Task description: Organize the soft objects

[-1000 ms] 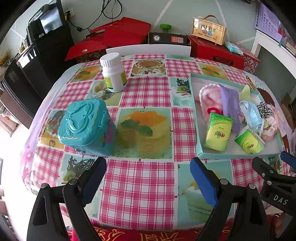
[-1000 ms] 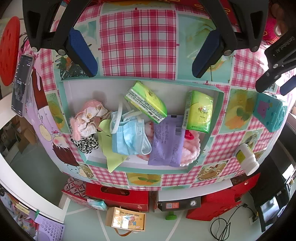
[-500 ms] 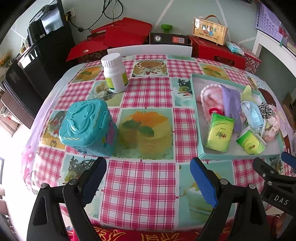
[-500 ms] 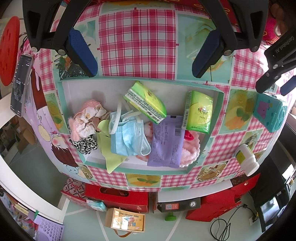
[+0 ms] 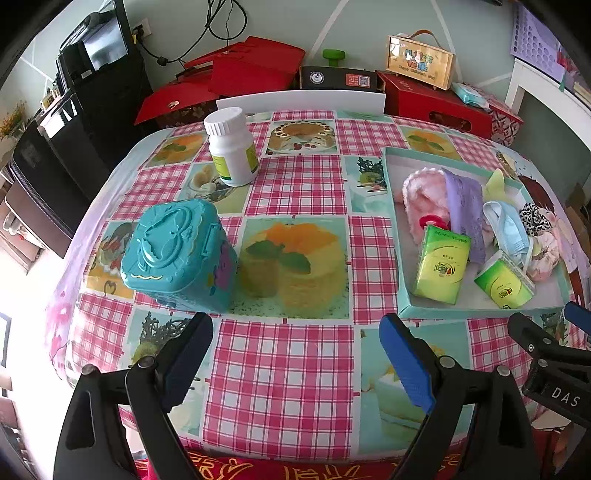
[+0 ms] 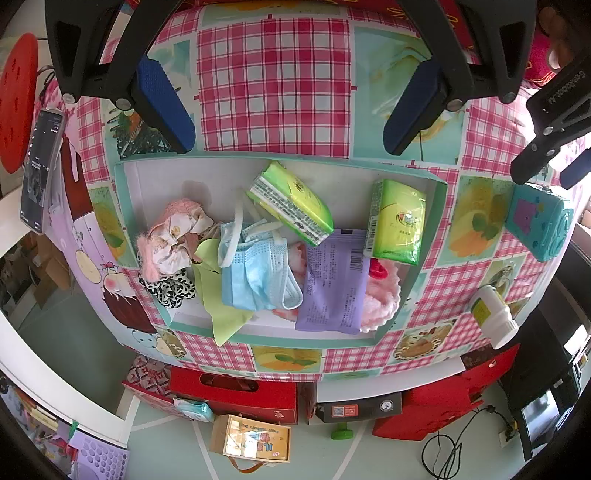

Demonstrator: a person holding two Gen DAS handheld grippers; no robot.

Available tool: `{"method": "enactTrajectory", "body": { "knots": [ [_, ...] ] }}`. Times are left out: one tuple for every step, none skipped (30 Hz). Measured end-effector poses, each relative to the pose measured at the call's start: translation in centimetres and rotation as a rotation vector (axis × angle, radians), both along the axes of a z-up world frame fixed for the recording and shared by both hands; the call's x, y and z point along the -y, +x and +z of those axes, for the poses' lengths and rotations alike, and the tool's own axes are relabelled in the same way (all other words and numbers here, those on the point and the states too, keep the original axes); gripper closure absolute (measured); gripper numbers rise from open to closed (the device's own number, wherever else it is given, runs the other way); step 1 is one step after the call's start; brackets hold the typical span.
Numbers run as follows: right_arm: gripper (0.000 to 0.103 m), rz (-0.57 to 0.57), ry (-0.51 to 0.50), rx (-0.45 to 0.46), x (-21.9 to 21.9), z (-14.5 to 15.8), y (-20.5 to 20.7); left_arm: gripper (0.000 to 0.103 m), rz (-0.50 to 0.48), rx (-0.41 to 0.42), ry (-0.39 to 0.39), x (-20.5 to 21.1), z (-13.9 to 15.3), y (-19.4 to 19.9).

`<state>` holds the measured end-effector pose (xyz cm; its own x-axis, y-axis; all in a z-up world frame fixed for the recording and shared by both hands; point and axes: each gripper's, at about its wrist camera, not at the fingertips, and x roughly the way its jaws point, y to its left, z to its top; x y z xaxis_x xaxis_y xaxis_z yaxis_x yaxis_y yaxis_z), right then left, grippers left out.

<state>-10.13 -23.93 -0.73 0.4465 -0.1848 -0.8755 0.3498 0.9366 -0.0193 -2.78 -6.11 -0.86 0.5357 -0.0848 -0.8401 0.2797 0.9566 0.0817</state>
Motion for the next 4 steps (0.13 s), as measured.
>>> {"method": "enactTrajectory", "body": {
  "knots": [
    [0.0, 0.0, 0.0, 0.0, -0.02, -0.02, 0.0, 0.011, 0.001, 0.002, 0.002, 0.01, 0.01, -0.02],
    [0.0, 0.0, 0.001, 0.0, -0.02, -0.02, 0.01, 0.011, 0.0, 0.002, 0.002, 0.02, 0.02, -0.03],
    [0.0, 0.0, 0.001, 0.0, 0.0, -0.01, 0.01, 0.011, -0.001, 0.0, 0.0, 0.03, 0.01, -0.01],
    [0.0, -0.001, 0.001, 0.0, -0.02, -0.02, 0.01, 0.011, -0.003, -0.002, -0.002, 0.04, -0.01, 0.02]
  ]
}}
